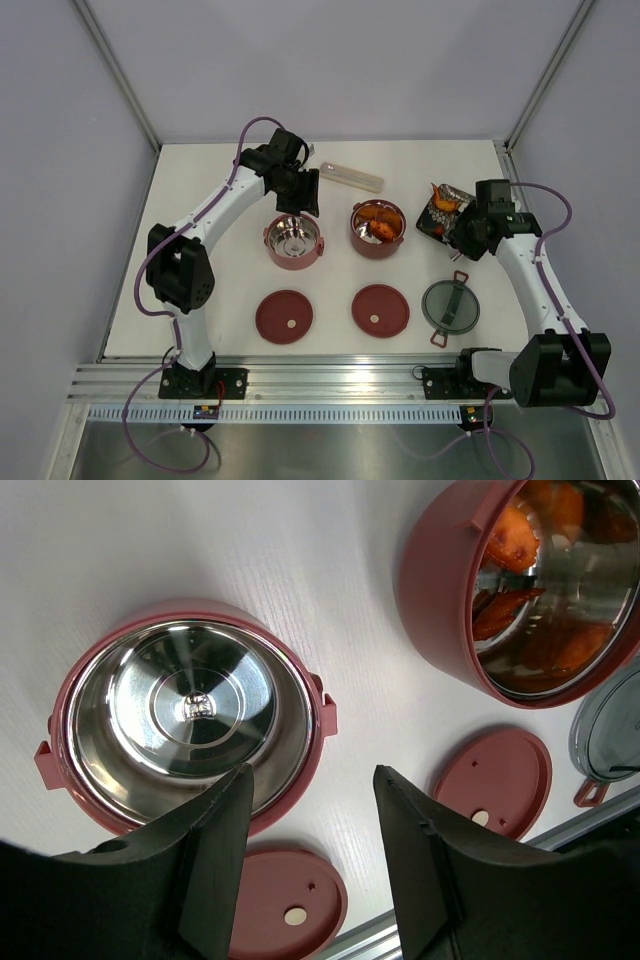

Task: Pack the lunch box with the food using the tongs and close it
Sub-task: Pick up the fake food from the plate.

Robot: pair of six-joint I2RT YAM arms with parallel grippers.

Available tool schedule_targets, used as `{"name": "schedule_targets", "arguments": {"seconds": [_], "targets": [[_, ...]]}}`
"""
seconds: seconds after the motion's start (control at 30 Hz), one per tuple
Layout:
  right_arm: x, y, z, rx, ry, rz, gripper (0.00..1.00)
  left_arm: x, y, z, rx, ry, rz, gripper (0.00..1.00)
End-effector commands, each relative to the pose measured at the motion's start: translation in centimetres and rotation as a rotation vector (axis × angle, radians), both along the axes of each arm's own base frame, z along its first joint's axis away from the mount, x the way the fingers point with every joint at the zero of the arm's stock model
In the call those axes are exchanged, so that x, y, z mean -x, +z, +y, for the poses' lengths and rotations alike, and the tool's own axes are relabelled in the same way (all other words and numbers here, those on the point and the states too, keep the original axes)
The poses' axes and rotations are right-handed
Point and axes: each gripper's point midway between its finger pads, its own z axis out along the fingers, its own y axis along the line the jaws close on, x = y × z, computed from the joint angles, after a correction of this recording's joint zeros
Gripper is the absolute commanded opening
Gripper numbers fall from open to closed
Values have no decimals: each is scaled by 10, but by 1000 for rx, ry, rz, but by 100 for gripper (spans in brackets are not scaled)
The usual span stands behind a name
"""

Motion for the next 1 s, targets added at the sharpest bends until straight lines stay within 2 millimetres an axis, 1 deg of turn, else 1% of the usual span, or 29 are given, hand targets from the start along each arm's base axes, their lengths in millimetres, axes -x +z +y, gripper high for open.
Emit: {"name": "schedule_targets", "arguments": {"seconds": [0.0, 0.3, 0.33, 0.47, 0.8, 0.9, 0.97], "targets": [[-13, 10, 4, -33, -11, -74, 52, -13, 11, -4, 11, -10, -59, 55], [-29, -2, 4, -34, -4, -65, 52, -14, 9, -3, -1, -7, -58, 55], [-30, -6, 4, -33, -3, -52, 52, -14, 9, -3, -3, -9, -60, 55], [-36, -11, 5, -38, -7, -43, 53, -14, 7, -3, -5, -7, -56, 55], [-45, -22, -1, -1, -6, -21, 52, -15, 4, -3, -7, -6, -49, 55], [-46, -22, -1, 0, -3, -19, 50, -14, 6, -3, -7, -6, -51, 55], [-45, -21, 0, -2, -2, -19, 46, -14, 6, -2, -7, -6, -51, 55]]}}
